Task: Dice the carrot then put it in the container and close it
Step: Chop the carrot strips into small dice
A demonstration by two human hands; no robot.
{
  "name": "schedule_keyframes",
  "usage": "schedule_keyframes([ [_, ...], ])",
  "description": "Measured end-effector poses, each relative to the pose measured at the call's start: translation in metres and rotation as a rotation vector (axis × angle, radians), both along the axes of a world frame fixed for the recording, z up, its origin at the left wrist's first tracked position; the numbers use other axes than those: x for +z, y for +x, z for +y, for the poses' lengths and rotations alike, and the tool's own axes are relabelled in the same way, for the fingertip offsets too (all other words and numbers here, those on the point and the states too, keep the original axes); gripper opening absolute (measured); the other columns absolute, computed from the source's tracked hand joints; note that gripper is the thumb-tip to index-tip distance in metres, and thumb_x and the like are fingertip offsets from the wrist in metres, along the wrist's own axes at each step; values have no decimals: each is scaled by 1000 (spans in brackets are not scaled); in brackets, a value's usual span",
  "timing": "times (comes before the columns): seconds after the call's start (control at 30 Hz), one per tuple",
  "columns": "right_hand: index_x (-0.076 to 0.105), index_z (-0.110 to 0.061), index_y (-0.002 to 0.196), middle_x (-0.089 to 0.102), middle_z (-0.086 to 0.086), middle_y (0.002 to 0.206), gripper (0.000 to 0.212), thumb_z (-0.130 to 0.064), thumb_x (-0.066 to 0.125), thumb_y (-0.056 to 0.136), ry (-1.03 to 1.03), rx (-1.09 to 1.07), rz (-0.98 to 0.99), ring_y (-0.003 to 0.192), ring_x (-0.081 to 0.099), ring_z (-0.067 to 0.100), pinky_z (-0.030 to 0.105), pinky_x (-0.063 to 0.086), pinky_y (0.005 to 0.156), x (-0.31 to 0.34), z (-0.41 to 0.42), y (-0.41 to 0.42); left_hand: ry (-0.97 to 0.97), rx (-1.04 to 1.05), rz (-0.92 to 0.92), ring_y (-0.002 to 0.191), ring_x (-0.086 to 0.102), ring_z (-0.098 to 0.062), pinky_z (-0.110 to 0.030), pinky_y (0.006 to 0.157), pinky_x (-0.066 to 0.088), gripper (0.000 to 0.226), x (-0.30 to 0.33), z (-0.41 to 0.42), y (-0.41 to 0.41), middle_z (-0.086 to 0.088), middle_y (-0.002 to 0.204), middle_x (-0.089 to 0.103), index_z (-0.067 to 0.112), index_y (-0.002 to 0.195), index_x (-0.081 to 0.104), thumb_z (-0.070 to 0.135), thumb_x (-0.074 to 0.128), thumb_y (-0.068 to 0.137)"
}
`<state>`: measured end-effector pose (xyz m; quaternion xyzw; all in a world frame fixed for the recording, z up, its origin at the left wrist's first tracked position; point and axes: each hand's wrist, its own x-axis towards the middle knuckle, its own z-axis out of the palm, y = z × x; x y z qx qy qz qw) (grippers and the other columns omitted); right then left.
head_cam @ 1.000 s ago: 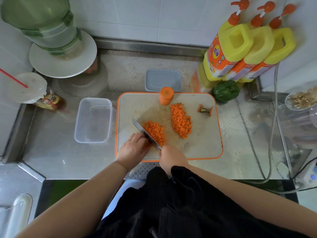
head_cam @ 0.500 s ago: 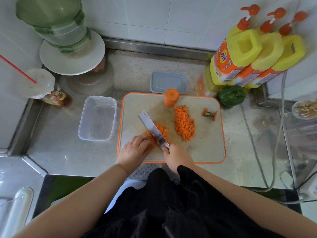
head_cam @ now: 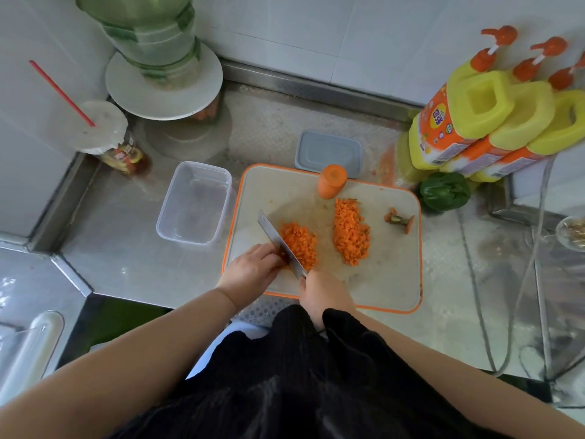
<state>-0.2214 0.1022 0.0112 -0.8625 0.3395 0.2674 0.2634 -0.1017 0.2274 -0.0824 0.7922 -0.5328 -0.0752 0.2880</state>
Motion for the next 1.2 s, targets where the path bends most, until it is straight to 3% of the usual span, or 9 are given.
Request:
schedule_keyframes([
  [0.13,53,-11,93,51,0,76,15,-21,44,99,-8,7,8,75,56,24,31,41,63,-7,1,4,-27,-27,-23,82,59,-20,-34,63,57,23,5,-3,2,-2,97,64,12,89,71,23,51,89],
  [0.33,54,-9,102,62,9,92,31,-35,37,102,43,-76,-24,88,61,30,33,43,68,-10,-3,7,-24,-33,-35,81,62,-21,-34,64,57,24,5,-1,1,-2,95,64,11,90,71,22,50,92],
  [0.47,54,-10,91,55,5,80,34,-40,40,100,129,-215,-36,81,58,29,35,42,69,-13,-11,5,-24,-21,-67,79,62,-21,-34,62,57,23,4,1,0,-1,93,64,13,89,72,21,51,92],
  [0.63,56,-6,104,65,11,98,38,-38,35,102,80,-113,-34,93,62,31,35,46,76,0,-10,1,-48,18,-46,85,57,-20,-32,68,55,22,5,7,-1,-4,97,64,12,91,71,24,53,91],
  [0.73,55,-6,109,65,11,105,37,-35,34,103,23,-17,-37,98,62,30,32,43,75,7,-5,0,-35,36,-19,83,56,-20,-36,63,56,22,6,5,-1,-3,95,63,12,90,69,26,52,92],
  [0.93,56,-6,105,53,4,84,27,-27,40,101,-1,31,6,83,58,27,30,38,67,2,0,5,12,17,22,79,62,-23,-39,59,57,26,3,-1,0,-2,95,64,12,90,72,27,50,92],
  [1.07,57,-8,103,62,7,95,18,-21,46,98,17,8,20,90,62,27,30,40,67,-5,3,10,13,19,14,77,62,-22,-38,59,56,26,-1,-1,2,-3,95,65,12,88,72,26,51,94],
  [1.2,54,-9,100,61,8,91,25,-30,40,101,40,-33,4,86,60,28,31,39,66,-7,2,9,-3,12,1,78,62,-22,-38,61,56,25,-1,0,1,-2,95,66,12,88,72,26,52,94],
])
